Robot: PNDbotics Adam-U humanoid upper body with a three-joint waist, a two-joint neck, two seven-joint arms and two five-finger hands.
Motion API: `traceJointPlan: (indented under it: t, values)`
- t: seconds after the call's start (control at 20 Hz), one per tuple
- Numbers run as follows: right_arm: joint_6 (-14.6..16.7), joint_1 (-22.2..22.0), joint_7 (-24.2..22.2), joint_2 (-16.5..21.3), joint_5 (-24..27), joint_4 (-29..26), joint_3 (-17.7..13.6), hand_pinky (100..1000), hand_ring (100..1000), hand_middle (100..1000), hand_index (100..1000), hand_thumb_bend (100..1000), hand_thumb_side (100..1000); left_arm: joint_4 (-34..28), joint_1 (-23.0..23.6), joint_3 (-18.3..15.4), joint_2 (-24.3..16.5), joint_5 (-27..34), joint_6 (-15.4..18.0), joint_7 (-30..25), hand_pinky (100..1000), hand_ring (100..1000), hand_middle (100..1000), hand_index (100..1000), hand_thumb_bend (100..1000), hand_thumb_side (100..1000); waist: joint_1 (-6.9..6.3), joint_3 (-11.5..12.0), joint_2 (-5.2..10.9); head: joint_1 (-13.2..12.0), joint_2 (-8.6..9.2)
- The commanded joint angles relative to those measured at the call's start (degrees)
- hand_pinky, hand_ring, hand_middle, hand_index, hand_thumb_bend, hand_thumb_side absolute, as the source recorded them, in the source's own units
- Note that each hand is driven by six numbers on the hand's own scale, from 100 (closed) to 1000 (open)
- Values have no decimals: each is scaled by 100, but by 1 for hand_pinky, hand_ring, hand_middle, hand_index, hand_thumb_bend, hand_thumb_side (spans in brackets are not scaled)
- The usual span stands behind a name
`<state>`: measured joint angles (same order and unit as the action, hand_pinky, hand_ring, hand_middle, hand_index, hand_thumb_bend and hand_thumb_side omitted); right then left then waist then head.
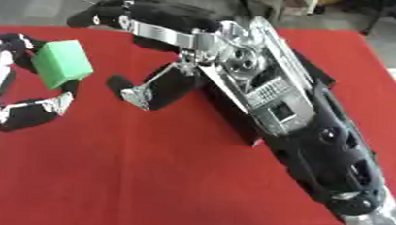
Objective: Pick up the objects with one hand, pass them to the other hand, and then place them into the box on the other side of the table.
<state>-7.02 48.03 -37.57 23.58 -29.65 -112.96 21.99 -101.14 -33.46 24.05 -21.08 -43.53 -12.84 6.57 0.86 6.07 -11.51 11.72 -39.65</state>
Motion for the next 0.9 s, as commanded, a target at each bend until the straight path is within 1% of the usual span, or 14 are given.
traceJointPlan:
  t: [0.05, 0.45, 0.65, 0.75, 0.9]
  values:
    - [22, 159, 11, -49, -200, 67, 49, 957, 1000, 922, 965, 100, 100, -157, -77, 32, 28, -101, 129, 53, 565, 465, 450, 583, 100, 253, -1, 18, 134, 62, -12]
    - [237, 313, -217, -177, -422, 406, 217, 957, 1000, 924, 973, 100, 100, -279, -136, 119, 139, -303, 436, 351, 557, 458, 438, 584, 100, 251, 13, 52, 147, 113, -19]
    - [242, 380, -218, -226, -518, 549, 255, 954, 1000, 921, 971, 100, 100, -326, -164, 163, 199, -367, 543, 451, 559, 460, 439, 583, 100, 247, 18, 62, 152, 128, -12]
    - [229, 406, -185, -247, -592, 621, 265, 954, 1000, 920, 972, 100, 100, -368, -172, 178, 226, -396, 587, 505, 557, 458, 438, 583, 100, 260, 22, 65, 153, 131, -10]
    - [189, 428, -86, -270, -669, 694, 271, 953, 1000, 918, 975, 100, 100, -374, -162, 189, 245, -385, 579, 579, 555, 456, 436, 581, 100, 259, 23, 65, 153, 131, -1]
